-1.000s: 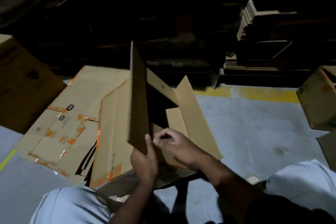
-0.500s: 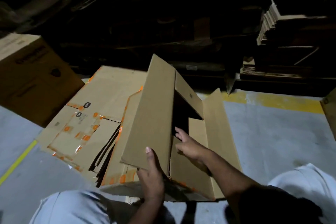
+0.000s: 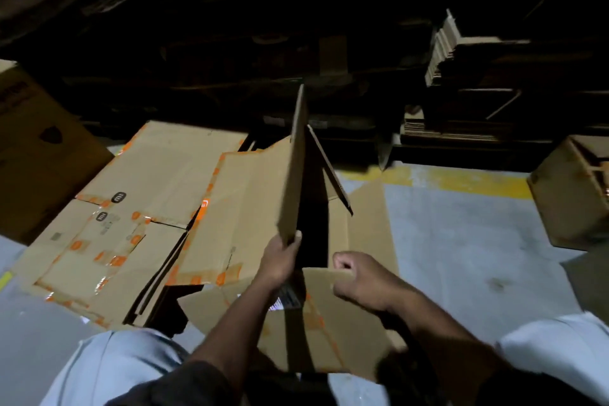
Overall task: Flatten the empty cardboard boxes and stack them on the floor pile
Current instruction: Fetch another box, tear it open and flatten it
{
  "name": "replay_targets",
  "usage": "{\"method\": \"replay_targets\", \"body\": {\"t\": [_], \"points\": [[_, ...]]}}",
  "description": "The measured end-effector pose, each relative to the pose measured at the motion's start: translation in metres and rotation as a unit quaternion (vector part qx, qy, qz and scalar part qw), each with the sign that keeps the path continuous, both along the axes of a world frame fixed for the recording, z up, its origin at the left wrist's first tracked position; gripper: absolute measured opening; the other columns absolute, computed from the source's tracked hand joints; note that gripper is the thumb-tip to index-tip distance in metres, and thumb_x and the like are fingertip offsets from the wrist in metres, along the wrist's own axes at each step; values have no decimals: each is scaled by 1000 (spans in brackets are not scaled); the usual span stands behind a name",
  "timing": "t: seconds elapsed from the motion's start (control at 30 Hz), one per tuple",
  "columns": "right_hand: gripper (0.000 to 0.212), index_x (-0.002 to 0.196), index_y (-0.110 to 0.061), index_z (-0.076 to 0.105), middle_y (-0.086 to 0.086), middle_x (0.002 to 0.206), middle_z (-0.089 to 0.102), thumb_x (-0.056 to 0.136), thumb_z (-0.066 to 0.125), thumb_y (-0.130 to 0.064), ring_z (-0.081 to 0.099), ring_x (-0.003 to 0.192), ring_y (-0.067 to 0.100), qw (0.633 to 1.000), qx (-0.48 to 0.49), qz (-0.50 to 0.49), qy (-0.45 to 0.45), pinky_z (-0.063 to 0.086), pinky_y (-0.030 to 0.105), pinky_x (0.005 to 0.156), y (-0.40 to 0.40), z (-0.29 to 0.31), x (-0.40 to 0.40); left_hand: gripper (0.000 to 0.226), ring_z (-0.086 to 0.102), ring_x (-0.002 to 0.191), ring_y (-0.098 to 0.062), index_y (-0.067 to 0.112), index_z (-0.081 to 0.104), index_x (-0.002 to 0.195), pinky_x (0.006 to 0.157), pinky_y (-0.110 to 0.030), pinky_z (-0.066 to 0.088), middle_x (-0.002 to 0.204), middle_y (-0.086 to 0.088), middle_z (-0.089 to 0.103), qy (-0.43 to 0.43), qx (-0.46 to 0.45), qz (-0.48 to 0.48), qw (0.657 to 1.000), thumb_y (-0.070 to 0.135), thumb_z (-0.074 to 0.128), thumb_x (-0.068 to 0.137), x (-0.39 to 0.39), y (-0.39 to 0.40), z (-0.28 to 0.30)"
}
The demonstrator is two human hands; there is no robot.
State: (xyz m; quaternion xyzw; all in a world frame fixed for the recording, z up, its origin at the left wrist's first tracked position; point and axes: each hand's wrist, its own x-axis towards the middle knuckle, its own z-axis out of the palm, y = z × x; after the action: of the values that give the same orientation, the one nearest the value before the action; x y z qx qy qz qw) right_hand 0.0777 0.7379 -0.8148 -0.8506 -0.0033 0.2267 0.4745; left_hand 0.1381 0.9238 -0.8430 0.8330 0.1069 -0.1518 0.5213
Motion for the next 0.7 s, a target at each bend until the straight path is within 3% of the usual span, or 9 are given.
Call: {"method": "replay_targets", "body": {"t": [0.1, 0.2, 0.3, 0.37, 0.43, 0.5, 0.53, 0.6, 0.7], "points": [[29, 67, -33, 38, -4, 80, 53, 84, 57, -19, 55, 76, 16, 1000, -21, -4, -8, 37, 30, 64, 6, -12, -11, 80, 13, 155, -24, 21, 28, 158, 123, -53, 14, 166, -1, 20, 26, 164, -169, 972, 58, 54, 91, 3, -12, -27], [35, 73, -36, 33, -11, 74, 45, 96, 54, -20, 42, 66, 0, 995, -80, -48, -30, 31, 19, 57, 4, -21, -18, 84, -5, 156, -17, 17, 9, 162, 126, -47, 2, 168, 2, -5, 35, 145, -206, 967, 60, 45, 99, -9, -18, -41], [23, 84, -31, 41, -8, 82, 55, 97, 57, -22, 52, 73, 8, 976, -98, -192, -41, 39, 26, 59, -2, -41, -14, 82, 16, 152, -11, 19, 12, 160, 123, -31, 17, 166, 7, 11, 113, 18, -190, 975, 59, 49, 98, -28, -20, -51], [12, 99, -24, 51, -1, 95, 65, 95, 62, -24, 62, 86, 19, 945, -102, -310, -21, 44, 30, 66, -8, -59, -5, 50, 46, 126, -3, 30, 38, 139, 100, -15, 35, 139, 16, 44, 172, 18, -195, 966, 54, 55, 98, -45, -13, -63], [16, 106, -17, 56, 7, 102, 70, 94, 64, -25, 64, 92, 29, 914, -112, -390, -12, 45, 31, 71, -16, -74, 7, 56, 56, 94, -3, 22, 59, 104, 86, -22, 47, 109, 3, 65, 203, 47, -147, 967, 72, 65, 78, -62, 0, -95], [23, 115, -15, 59, 13, 111, 70, 94, 64, -24, 64, 101, 35, 895, -109, -432, -3, 49, 35, 79, -23, -84, 21, 70, 63, 88, -18, 10, 66, 88, 88, -38, 50, 94, -13, 71, 249, 73, -59, 964, 75, 65, 64, -73, 12, -114], [30, 123, -14, 59, 15, 118, 68, 95, 64, -24, 63, 108, 36, 890, -100, -446, 7, 49, 38, 87, -26, -88, 27, 68, 66, 96, -22, 7, 71, 88, 89, -37, 49, 97, -17, 72, 268, 97, -24, 958, 72, 65, 70, -74, 19, -121], [44, 137, -13, 54, 16, 132, 62, 96, 65, -27, 57, 121, 38, 881, -81, -464, 37, 45, 41, 98, -27, -95, 39, 78, 57, 125, -33, 3, 70, 117, 101, -34, 41, 126, -20, 66, 305, 206, 66, 928, 73, 58, 84, -71, 29, -120], [55, 143, -9, 50, 16, 142, 55, 96, 66, -32, 51, 130, 36, 873, -50, -479, 72, 40, 41, 105, -23, -105, 50, 109, 44, 134, -40, -8, 45, 137, 111, -41, 36, 141, -26, 48, 298, 259, 278, 876, 72, 74, 70, -55, 33, -99]]}}
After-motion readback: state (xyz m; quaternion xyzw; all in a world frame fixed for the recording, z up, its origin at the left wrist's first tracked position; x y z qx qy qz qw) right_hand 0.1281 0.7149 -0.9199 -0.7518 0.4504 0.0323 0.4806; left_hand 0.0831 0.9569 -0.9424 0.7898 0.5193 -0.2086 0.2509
